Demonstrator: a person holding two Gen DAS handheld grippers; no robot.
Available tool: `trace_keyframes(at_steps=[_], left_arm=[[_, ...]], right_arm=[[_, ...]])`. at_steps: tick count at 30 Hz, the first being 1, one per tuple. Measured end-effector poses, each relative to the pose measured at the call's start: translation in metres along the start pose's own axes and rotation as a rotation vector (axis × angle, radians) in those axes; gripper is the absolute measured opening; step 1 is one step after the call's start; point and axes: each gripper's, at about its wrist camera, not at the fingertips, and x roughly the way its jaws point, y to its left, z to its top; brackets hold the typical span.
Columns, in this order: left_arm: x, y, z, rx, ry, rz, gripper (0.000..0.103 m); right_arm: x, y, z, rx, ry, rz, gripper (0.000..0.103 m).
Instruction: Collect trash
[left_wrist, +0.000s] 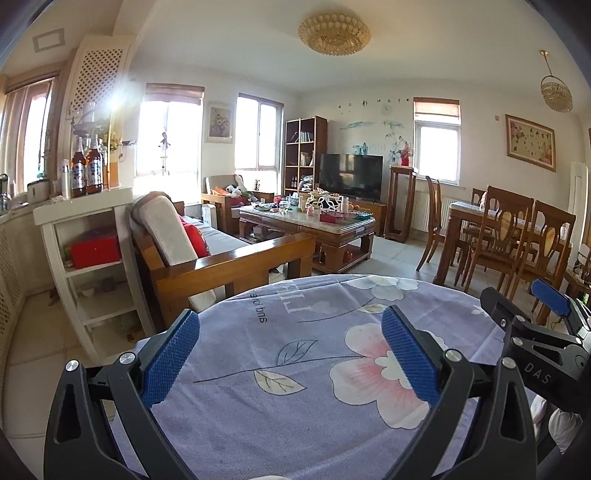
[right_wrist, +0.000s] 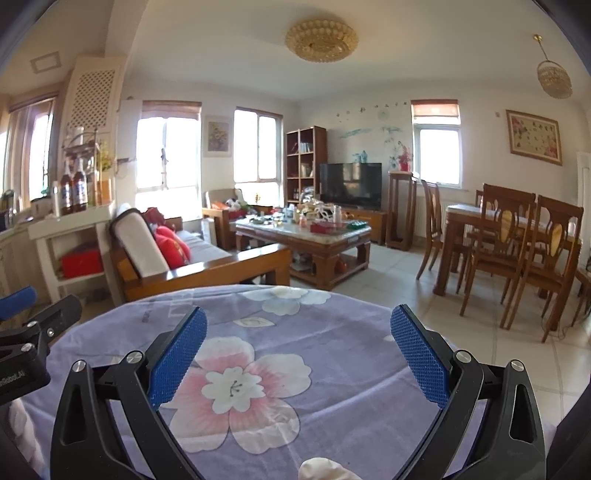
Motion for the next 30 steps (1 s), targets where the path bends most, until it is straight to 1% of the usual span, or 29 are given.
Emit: trace_keyframes(at_steps=[15,30], left_arm=[[-0.003,-0.002,0.000,-0.003,-0.004,0.003,0.098],[-0.003,-0.001,0.000,-0.003,-0.006,0.004,0.098]], right_arm=[[-0.005,-0.013,0.001,0.037,0.005,0.002,0.098],[-0.007,-0.015,0.002,0.044,0.006,0.003,0.098]])
